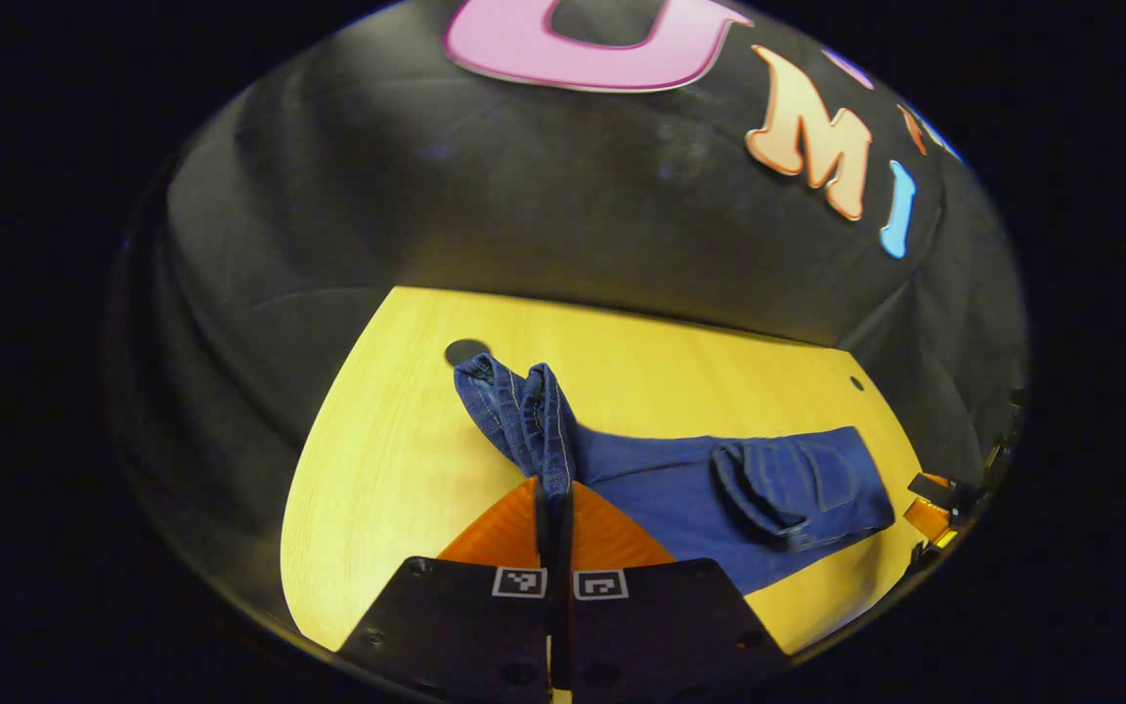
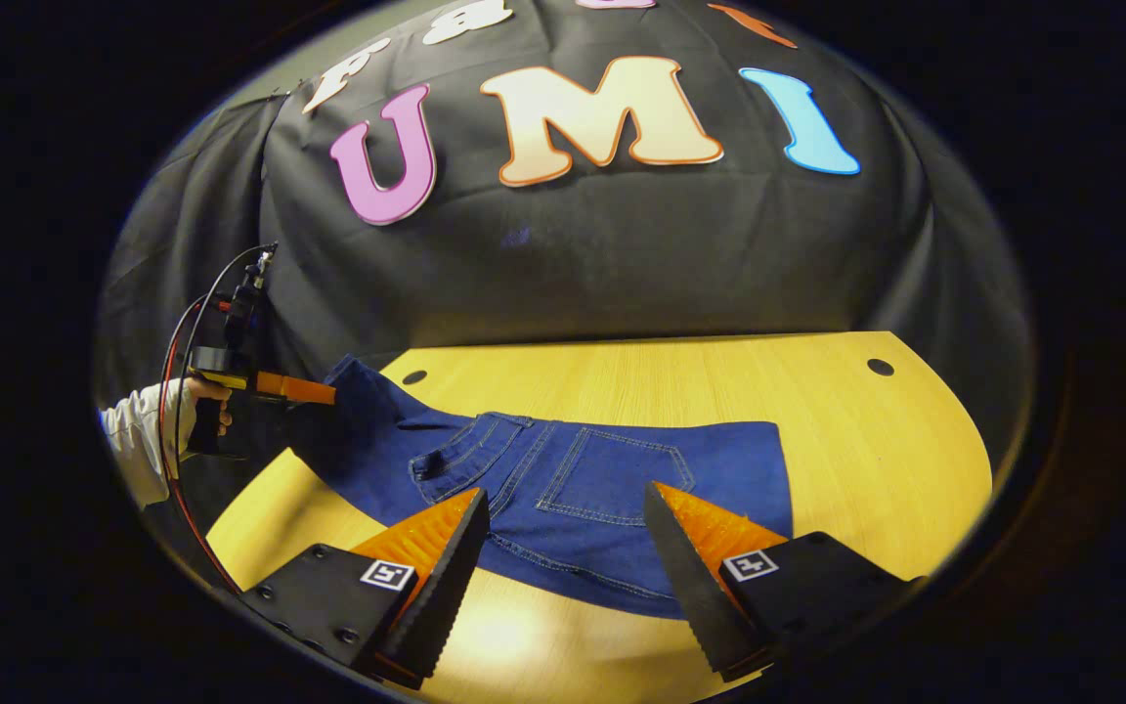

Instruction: Grasp the waist and the cuffs of the jeans and fold them to make the two legs overlap; first hold the waist and fold one-third of the jeans toward the cuffs, then hold the cuffs and fold the remaining one-third in the same direction to finish folding.

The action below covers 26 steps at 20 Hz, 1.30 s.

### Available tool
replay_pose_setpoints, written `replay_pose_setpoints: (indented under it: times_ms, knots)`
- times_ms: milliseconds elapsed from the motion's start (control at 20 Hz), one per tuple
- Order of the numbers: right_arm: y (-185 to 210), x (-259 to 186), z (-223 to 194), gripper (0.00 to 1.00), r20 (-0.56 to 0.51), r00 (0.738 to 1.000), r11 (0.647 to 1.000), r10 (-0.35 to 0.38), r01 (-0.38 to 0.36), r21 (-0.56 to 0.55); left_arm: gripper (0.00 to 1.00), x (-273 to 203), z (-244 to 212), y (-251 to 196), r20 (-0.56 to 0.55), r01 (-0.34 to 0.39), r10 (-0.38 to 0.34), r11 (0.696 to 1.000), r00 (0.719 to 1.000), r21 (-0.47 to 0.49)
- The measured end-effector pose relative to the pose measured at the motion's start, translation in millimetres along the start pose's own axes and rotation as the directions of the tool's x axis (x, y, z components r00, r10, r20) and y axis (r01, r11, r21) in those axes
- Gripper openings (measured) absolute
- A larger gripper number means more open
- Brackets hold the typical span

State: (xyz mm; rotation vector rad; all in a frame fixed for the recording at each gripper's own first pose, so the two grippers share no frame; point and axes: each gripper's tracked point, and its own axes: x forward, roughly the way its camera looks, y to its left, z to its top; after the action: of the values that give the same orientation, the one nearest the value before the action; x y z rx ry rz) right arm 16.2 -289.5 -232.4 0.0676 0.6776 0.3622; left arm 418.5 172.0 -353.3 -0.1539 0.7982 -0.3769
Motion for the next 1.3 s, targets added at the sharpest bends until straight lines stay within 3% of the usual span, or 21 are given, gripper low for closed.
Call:
replay_pose_setpoints:
  times_ms: [50, 250, 300, 350, 550, 600, 650, 900, 1300]
  knots:
    - [-9, -9, -2, 0.98, -0.001, 1.0, 1.0, -0.005, 0.005, -0.005, 0.0, -3, 9, -15, 0.024, 0.016, -0.016, 1.0, 1.0, 0.004]
    - [-34, -39, 2, 0.98, 0.016, 1.0, 1.0, -0.013, 0.013, 0.011, 0.0, -12, 43, -75, 0.081, 0.09, -0.089, 0.996, 0.993, -0.004]
    - [-40, -46, 3, 0.94, 0.02, 1.0, 1.0, -0.018, 0.018, 0.015, 0.0, -13, 51, -89, 0.094, 0.105, -0.104, 0.994, 0.99, -0.002]
    - [-45, -53, 2, 0.98, 0.023, 0.999, 1.0, -0.022, 0.022, 0.019, 0.0, -14, 57, -106, 0.104, 0.122, -0.122, 0.993, 0.987, 0.006]
    - [-67, -77, -1, 0.98, 0.033, 0.999, 0.998, -0.039, 0.037, 0.053, 0.0, -18, 69, -171, 0.114, 0.193, -0.198, 0.98, 0.973, 0.052]
    - [-72, -83, -1, 0.94, 0.037, 0.998, 0.997, -0.043, 0.041, 0.067, 0.0, -17, 69, -187, 0.11, 0.214, -0.219, 0.975, 0.969, 0.061]
    - [-79, -88, -1, 0.98, 0.039, 0.998, 0.996, -0.05, 0.047, 0.076, 0.0, -13, 66, -205, 0.105, 0.232, -0.239, 0.97, 0.965, 0.076]
    - [-104, -109, -2, 0.98, 0.047, 0.995, 0.993, -0.087, 0.082, 0.09, 0.0, 13, 38, -276, 0.026, 0.278, -0.284, 0.949, 0.958, 0.149]
    - [-138, -144, -12, 0.98, 0.038, 0.987, 0.984, -0.158, 0.155, 0.088, 0.0, 73, -45, -337, -0.134, 0.271, -0.247, 0.94, 0.96, 0.208]
